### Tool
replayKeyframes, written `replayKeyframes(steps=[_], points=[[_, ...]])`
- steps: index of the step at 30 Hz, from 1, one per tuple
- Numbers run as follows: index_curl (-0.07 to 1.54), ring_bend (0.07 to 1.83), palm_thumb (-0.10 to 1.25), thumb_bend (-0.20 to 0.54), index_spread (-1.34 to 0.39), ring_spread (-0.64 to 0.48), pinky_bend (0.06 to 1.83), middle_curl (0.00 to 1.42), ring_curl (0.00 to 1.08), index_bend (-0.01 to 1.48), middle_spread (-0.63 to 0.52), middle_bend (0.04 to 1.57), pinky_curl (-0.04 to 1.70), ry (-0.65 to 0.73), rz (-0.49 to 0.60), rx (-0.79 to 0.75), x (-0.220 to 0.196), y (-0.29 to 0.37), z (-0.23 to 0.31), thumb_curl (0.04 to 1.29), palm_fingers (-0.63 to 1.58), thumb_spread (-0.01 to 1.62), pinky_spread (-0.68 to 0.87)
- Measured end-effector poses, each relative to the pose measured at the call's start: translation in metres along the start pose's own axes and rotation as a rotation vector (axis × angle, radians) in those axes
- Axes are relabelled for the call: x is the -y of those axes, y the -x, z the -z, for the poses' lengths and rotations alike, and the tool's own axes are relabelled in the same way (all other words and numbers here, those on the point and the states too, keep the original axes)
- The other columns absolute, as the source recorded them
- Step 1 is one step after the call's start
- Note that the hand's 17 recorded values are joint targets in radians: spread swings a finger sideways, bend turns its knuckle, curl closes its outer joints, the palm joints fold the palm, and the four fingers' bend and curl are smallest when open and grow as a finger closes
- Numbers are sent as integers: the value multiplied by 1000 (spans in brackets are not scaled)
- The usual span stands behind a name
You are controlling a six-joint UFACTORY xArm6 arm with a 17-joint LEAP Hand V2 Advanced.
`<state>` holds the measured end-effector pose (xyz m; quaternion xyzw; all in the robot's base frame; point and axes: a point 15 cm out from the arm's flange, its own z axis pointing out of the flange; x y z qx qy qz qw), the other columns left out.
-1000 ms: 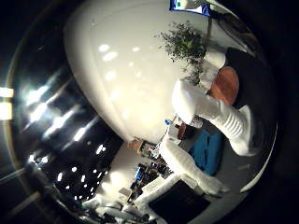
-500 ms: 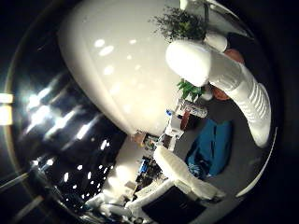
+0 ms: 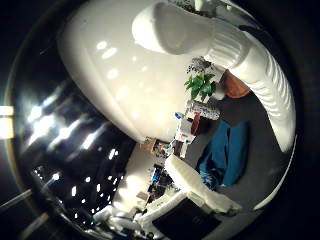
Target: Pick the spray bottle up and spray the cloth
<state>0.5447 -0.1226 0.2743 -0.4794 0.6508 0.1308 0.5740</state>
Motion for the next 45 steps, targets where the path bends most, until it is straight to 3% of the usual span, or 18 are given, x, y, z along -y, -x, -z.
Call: replayKeyframes(steps=[16, 25, 29, 31, 34, 36, 38, 45], points=[[251, 376, 632, -23, -177, 204, 468, 333, 255, 147, 222, 217, 302, -23, 54, -28, 34, 7, -7, 305, 53, 1011, 383], [269, 456, 679, -19, -202, 135, 442, 353, 259, 162, 162, 295, 284, 7, 60, -13, 30, 5, -29, 311, 308, 1019, 319], [285, 665, 723, -16, -260, -70, 427, 394, 296, 178, -15, 423, 251, 16, 69, -8, 27, 6, -34, 321, 623, 1018, 104], [296, 784, 742, -18, -312, -174, 532, 420, 328, 184, -113, 482, 259, 19, 78, -5, 26, 6, -36, 324, 861, 1016, -62], [320, 838, 766, -18, -371, -240, 639, 458, 351, 194, -211, 559, 266, 26, 88, 1, 24, 7, -39, 330, 1043, 1013, -262], [384, 896, 788, -17, -413, -260, 757, 510, 392, 262, -252, 658, 304, 29, 97, 3, 22, 7, -40, 336, 1212, 1011, -412], [449, 952, 803, -20, -424, -259, 818, 554, 420, 378, -260, 764, 330, 30, 105, 5, 20, 5, -40, 343, 1294, 1005, -464], [680, 1190, 835, -21, -364, -216, 1093, 661, 524, 801, -182, 1083, 484, 27, 92, 4, 15, -1, -37, 371, 1316, 994, -382]])
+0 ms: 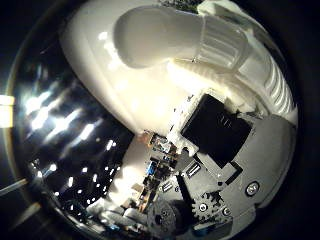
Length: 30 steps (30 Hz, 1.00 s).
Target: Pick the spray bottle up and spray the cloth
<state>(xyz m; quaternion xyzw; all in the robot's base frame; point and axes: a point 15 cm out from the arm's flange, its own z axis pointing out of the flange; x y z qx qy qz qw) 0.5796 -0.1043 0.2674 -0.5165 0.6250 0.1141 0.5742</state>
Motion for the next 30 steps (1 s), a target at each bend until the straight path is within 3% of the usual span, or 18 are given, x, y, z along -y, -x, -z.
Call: replayKeyframes(steps=[5, 11, 22, 30], points=[[797, 1345, 896, -13, -308, -210, 1286, 730, 602, 1009, -164, 1249, 614, -6, -4, 15, 0, 2, 7, 428, 1185, 969, -278], [854, 1407, 1010, -8, -269, -211, 1362, 765, 664, 1104, -147, 1340, 745, -6, -10, 35, 1, 11, 14, 543, 1097, 913, -206], [884, 1406, 1055, -14, -244, -214, 1302, 772, 725, 1151, -132, 1392, 972, 53, -17, 136, -6, 58, 22, 715, 1065, 831, -153], [892, 1394, 1038, -14, -241, -217, 1205, 767, 755, 1155, -128, 1401, 1144, 205, -100, 68, -33, 67, 29, 785, 1073, 835, -145]])
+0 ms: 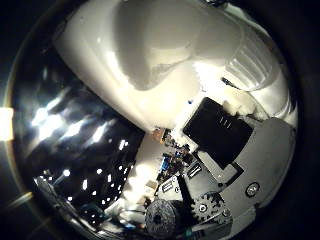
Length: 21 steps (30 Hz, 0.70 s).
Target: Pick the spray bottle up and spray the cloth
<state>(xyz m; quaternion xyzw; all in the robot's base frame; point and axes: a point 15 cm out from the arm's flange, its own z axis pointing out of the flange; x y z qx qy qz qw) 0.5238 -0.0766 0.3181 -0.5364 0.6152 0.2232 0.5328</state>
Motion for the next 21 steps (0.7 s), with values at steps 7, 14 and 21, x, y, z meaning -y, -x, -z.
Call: replayKeyframes(steps=[7, 14, 21], points=[[901, 1383, 1006, -18, -244, -219, 1141, 761, 772, 1140, -134, 1401, 1255, 188, -47, -121, -28, 28, 9, 815, 1079, 843, -150], [908, 1370, 998, -16, -247, -221, 1107, 760, 783, 1128, -137, 1400, 1325, 344, -47, -210, -45, 81, 18, 834, 1088, 850, -157], [915, 1362, 991, -16, -249, -222, 1077, 762, 791, 1119, -138, 1396, 1364, 472, -17, -315, -58, 129, 22, 840, 1094, 854, -164]])
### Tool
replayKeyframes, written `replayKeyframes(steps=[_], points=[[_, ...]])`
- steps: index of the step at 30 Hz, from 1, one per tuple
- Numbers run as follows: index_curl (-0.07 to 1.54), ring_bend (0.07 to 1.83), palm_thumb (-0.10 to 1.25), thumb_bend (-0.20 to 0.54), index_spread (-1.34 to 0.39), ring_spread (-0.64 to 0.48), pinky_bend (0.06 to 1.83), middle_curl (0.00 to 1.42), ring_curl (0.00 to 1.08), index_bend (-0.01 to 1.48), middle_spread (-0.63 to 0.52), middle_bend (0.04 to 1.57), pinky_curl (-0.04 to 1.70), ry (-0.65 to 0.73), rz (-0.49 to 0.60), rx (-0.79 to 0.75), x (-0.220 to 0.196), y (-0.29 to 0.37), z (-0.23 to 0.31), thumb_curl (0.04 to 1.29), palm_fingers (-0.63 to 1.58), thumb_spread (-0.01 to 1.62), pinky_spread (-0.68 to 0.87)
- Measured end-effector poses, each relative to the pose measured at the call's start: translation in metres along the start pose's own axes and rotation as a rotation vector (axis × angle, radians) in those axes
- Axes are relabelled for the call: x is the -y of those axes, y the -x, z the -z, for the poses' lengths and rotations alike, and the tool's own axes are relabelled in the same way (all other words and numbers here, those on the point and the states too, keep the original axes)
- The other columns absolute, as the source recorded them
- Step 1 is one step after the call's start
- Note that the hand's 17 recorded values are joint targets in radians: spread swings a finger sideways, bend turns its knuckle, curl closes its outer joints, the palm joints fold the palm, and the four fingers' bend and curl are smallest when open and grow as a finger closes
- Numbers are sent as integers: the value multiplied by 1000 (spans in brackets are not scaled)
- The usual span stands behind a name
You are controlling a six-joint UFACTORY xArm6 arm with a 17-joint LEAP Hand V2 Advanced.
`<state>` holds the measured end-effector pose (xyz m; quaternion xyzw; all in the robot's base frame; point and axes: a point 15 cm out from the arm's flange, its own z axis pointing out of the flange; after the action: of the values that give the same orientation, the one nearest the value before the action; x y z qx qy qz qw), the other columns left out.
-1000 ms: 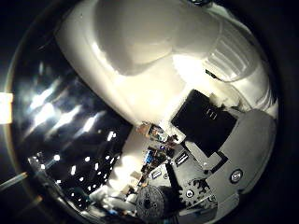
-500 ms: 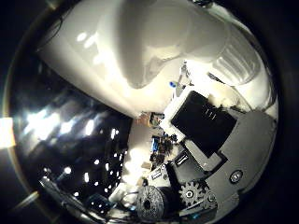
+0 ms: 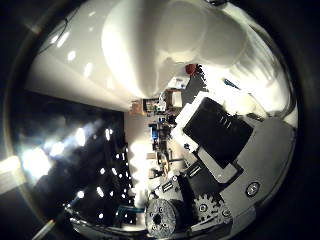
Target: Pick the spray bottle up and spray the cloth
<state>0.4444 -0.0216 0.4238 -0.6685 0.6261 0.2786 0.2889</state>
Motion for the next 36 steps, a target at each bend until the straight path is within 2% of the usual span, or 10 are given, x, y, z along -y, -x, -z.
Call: replayKeyframes(steps=[6, 18, 22, 29, 36], points=[[919, 1361, 984, -17, -251, -220, 1065, 764, 792, 1112, -139, 1389, 1379, 129, 28, -75, -15, 43, -13, 843, 1099, 856, -169], [920, 1360, 978, -16, -250, -223, 1067, 772, 796, 1094, -140, 1379, 1379, 375, 24, -96, -44, 109, -85, 842, 1107, 859, -174], [921, 1358, 982, -15, -255, -228, 1068, 773, 798, 1093, -140, 1378, 1378, 428, -2, -86, -39, 109, -110, 840, 1107, 864, -175], [921, 1357, 979, -17, -262, -231, 1069, 778, 801, 1093, -142, 1374, 1377, 541, -116, -59, -26, 79, -159, 829, 1106, 874, -176], [921, 1356, 978, -15, -264, -232, 1070, 782, 803, 1094, -153, 1369, 1376, 553, -174, -21, -13, 53, -190, 822, 1104, 890, -176]])
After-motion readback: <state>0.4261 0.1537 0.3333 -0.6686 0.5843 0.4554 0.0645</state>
